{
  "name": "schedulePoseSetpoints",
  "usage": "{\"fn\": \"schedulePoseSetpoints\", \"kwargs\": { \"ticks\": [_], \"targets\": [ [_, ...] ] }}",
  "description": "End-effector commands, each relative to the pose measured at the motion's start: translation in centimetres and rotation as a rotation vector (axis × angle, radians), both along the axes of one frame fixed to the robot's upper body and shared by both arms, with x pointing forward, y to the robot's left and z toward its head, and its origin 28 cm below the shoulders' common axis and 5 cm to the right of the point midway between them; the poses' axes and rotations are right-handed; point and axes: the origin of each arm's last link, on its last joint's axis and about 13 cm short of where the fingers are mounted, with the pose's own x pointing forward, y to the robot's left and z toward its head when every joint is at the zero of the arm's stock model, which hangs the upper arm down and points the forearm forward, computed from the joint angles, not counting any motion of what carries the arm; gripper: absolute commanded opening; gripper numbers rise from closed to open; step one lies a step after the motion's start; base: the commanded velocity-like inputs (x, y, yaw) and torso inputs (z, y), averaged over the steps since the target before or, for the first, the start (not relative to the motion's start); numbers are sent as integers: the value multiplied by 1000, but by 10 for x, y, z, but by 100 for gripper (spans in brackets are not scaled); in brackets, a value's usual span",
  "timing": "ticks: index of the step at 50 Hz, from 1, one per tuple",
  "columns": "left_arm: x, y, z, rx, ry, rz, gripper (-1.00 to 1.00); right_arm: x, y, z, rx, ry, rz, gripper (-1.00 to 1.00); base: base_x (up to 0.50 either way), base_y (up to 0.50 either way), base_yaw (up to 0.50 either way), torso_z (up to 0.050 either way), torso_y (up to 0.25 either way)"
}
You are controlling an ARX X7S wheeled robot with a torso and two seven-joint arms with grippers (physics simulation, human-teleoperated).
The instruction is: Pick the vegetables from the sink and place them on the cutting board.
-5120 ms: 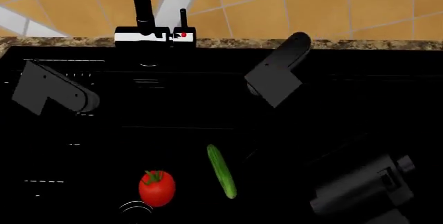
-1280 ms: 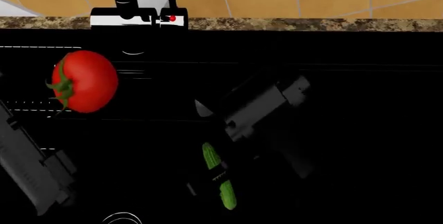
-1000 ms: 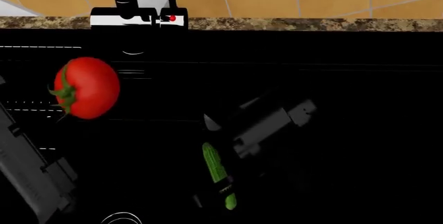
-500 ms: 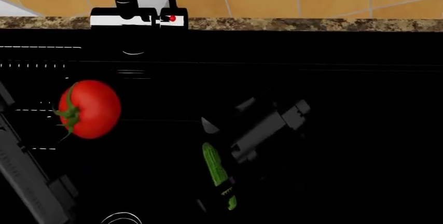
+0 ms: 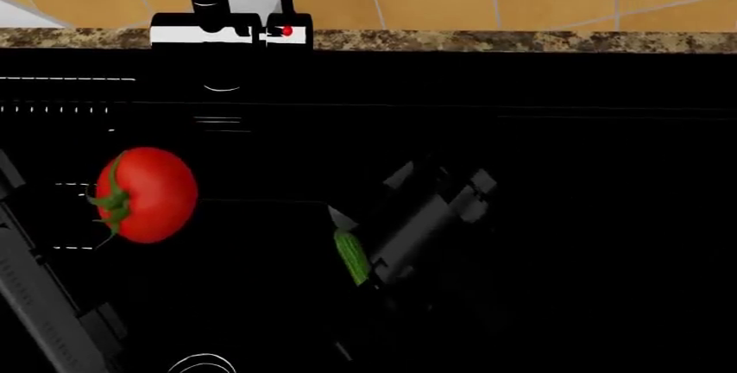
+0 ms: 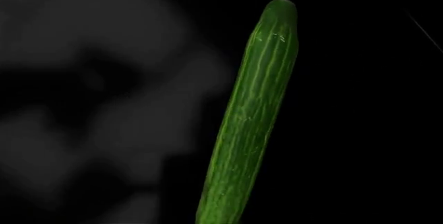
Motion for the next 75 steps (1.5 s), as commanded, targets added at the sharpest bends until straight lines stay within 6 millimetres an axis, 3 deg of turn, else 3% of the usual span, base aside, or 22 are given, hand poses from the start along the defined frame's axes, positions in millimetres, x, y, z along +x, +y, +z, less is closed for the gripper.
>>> {"fn": "schedulePoseSetpoints", "kwargs": {
  "ticks": [1, 16, 38, 51, 59, 75],
  "targets": [
    [-12, -3, -39, -75, 161, 21, -100, -27, 2, -69, 47, 253, -1, -100, 0, 14, 17, -16, -16],
    [-8, -2, -38, -158, 148, -12, -100, -10, 9, -22, 48, 114, 31, -100, 0, 14, 16, -12, 56],
    [0, -2, -35, -173, 158, 66, -100, -7, 16, -1, 48, 70, 64, -100, 1, 0, 2, 0, 250],
    [1, -4, -30, -195, 129, 86, -100, 3, 16, 43, 61, -75, 87, -100, 7, 1, 1, 0, 231],
    [1, -4, -26, -228, 70, 119, -100, -33, 3, 74, 110, -221, 133, -100, 14, 2, -3, 0, 0],
    [9, -6, -20, -243, 31, 179, -100, -46, -9, 94, 109, -356, 89, -100, -500, 0, 0, 0, 0]
  ]
}}
